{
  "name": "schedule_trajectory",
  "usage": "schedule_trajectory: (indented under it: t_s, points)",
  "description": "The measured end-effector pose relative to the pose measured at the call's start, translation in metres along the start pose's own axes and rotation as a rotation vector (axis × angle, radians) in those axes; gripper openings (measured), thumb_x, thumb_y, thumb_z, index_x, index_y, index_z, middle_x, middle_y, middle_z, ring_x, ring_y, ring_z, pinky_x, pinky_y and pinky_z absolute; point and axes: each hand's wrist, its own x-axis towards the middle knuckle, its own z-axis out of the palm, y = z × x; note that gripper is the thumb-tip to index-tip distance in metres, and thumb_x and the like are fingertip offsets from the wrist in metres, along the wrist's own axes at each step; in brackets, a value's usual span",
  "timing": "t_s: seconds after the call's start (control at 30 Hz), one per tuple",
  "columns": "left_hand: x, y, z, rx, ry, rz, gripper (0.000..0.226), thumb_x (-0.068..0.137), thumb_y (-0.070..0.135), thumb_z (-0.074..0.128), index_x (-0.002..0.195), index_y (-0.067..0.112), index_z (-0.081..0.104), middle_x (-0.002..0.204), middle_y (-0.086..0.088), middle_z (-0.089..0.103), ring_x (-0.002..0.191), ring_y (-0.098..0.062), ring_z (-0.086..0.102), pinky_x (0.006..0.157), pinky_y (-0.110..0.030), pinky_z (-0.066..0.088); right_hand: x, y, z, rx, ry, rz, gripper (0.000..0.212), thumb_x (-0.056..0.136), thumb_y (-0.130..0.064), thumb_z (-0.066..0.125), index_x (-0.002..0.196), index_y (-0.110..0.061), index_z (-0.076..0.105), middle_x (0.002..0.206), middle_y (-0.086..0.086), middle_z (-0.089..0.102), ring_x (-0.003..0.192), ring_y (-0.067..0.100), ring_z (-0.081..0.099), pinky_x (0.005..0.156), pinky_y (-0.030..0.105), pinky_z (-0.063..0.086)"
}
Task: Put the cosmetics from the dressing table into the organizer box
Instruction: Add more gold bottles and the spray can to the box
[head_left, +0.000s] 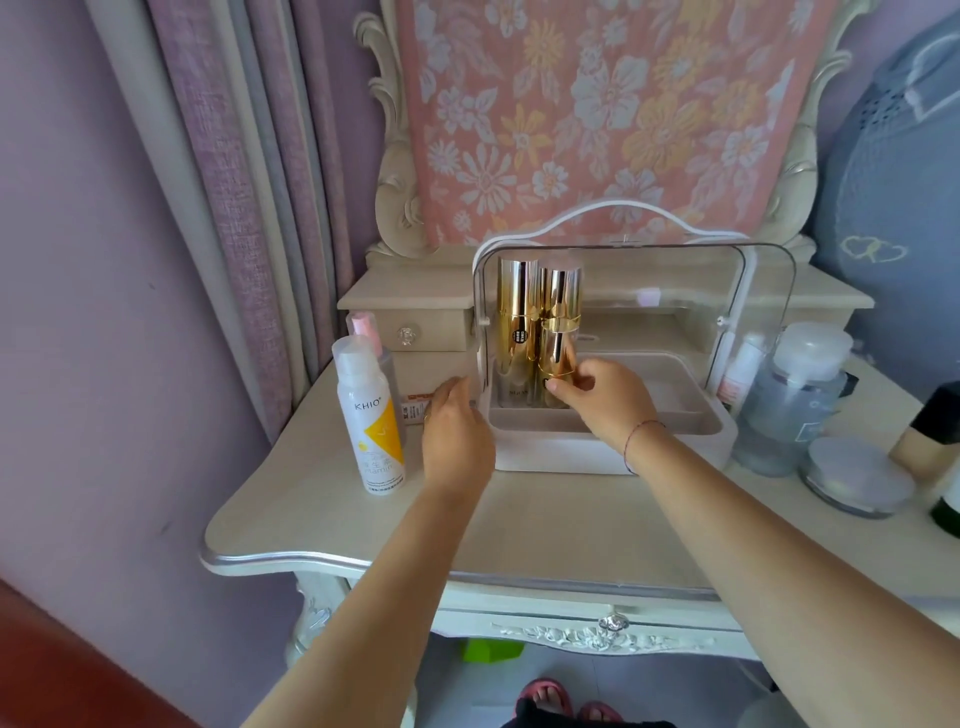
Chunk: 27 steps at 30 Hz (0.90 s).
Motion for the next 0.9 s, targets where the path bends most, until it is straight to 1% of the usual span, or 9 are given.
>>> schedule_trajectory:
  t_s: [0.07, 0.13, 0.2, 0.27, 0.4, 0.53, 0.7, 0.8, 0.9]
  points:
    - [0.014, 0.001, -0.002, -0.007, -0.078, -0.068, 0.041, 0.093, 0.004, 0.04, 0.133, 0.005, 0.046, 0.135, -0.013, 0.051, 0.12, -0.028, 0.05, 0.097, -0.032, 0.041, -0.003, 0.001, 0.0, 0.01, 0.018, 0.006, 0.034, 0.087, -0.048, 0.057, 0.087, -0.015, 0.065, 0.077, 0.002, 0.064, 0.075, 0.019, 0.06, 0.066, 0.035, 0.05]
    - [0.021, -0.001, -0.004, 0.0, -0.12, -0.122, 0.038, 0.093, 0.007, 0.038, 0.131, 0.006, 0.047, 0.128, -0.015, 0.056, 0.106, -0.029, 0.057, 0.087, -0.034, 0.047, -0.007, 0.002, 0.0, 0.037, 0.059, 0.01, 0.035, 0.086, -0.047, 0.058, 0.098, -0.014, 0.065, 0.091, 0.001, 0.068, 0.085, 0.019, 0.062, 0.075, 0.038, 0.054]
    - [0.017, -0.003, -0.004, 0.014, -0.105, -0.117, 0.033, 0.093, 0.005, 0.036, 0.121, 0.004, 0.054, 0.116, -0.017, 0.062, 0.094, -0.028, 0.058, 0.075, -0.032, 0.046, -0.013, 0.005, -0.002, 0.071, 0.124, -0.002, 0.038, 0.087, -0.043, 0.06, 0.111, -0.013, 0.063, 0.103, -0.001, 0.066, 0.096, 0.018, 0.06, 0.08, 0.032, 0.051]
    - [0.003, -0.008, -0.002, 0.034, -0.063, -0.088, 0.03, 0.093, 0.005, 0.037, 0.112, 0.007, 0.059, 0.111, -0.013, 0.065, 0.095, -0.028, 0.058, 0.071, -0.028, 0.04, -0.023, 0.007, -0.003, 0.121, 0.227, -0.048, 0.037, 0.087, -0.036, 0.062, 0.115, -0.012, 0.061, 0.108, 0.0, 0.065, 0.1, 0.016, 0.058, 0.08, 0.026, 0.045]
    - [-0.025, -0.017, 0.001, 0.02, 0.043, -0.005, 0.035, 0.085, -0.003, 0.044, 0.111, 0.012, 0.064, 0.112, -0.005, 0.065, 0.1, -0.025, 0.058, 0.075, -0.024, 0.039, -0.055, 0.009, 0.0, 0.181, 0.412, -0.202, 0.026, 0.086, -0.018, 0.066, 0.109, -0.008, 0.063, 0.106, 0.005, 0.065, 0.099, 0.019, 0.059, 0.083, 0.024, 0.045]
    - [-0.032, -0.017, -0.004, 0.055, 0.137, -0.023, 0.024, 0.09, 0.004, 0.048, 0.104, 0.01, 0.067, 0.096, -0.012, 0.068, 0.087, -0.032, 0.058, 0.067, -0.03, 0.038, -0.08, 0.006, 0.003, 0.182, 0.496, -0.317, 0.019, 0.083, -0.006, 0.066, 0.102, -0.003, 0.064, 0.101, 0.008, 0.064, 0.095, 0.021, 0.06, 0.085, 0.024, 0.046]
    - [-0.051, -0.018, -0.009, 0.025, 0.182, -0.077, 0.011, 0.088, 0.015, 0.055, 0.084, 0.007, 0.063, 0.077, -0.009, 0.061, 0.074, -0.03, 0.055, 0.06, -0.032, 0.036, -0.094, 0.004, 0.006, 0.148, 0.44, -0.352, 0.016, 0.081, 0.0, 0.065, 0.096, -0.004, 0.066, 0.096, 0.007, 0.065, 0.092, 0.025, 0.061, 0.082, 0.034, 0.051]
    - [-0.063, -0.016, -0.011, 0.001, 0.165, -0.106, 0.014, 0.081, 0.015, 0.061, 0.092, 0.009, 0.064, 0.082, -0.007, 0.061, 0.075, -0.029, 0.057, 0.066, -0.037, 0.046, -0.098, 0.005, 0.007, 0.141, 0.424, -0.365, 0.013, 0.079, 0.003, 0.065, 0.089, -0.006, 0.066, 0.089, 0.005, 0.065, 0.083, 0.022, 0.06, 0.074, 0.033, 0.051]
    - [-0.074, -0.013, -0.013, 0.001, 0.145, -0.087, 0.025, 0.076, 0.017, 0.064, 0.101, 0.013, 0.064, 0.087, -0.005, 0.062, 0.08, -0.028, 0.056, 0.071, -0.038, 0.047, -0.098, 0.007, 0.008, 0.156, 0.389, -0.342, 0.013, 0.078, 0.002, 0.065, 0.085, -0.009, 0.066, 0.084, 0.002, 0.065, 0.074, 0.017, 0.057, 0.067, 0.028, 0.049]
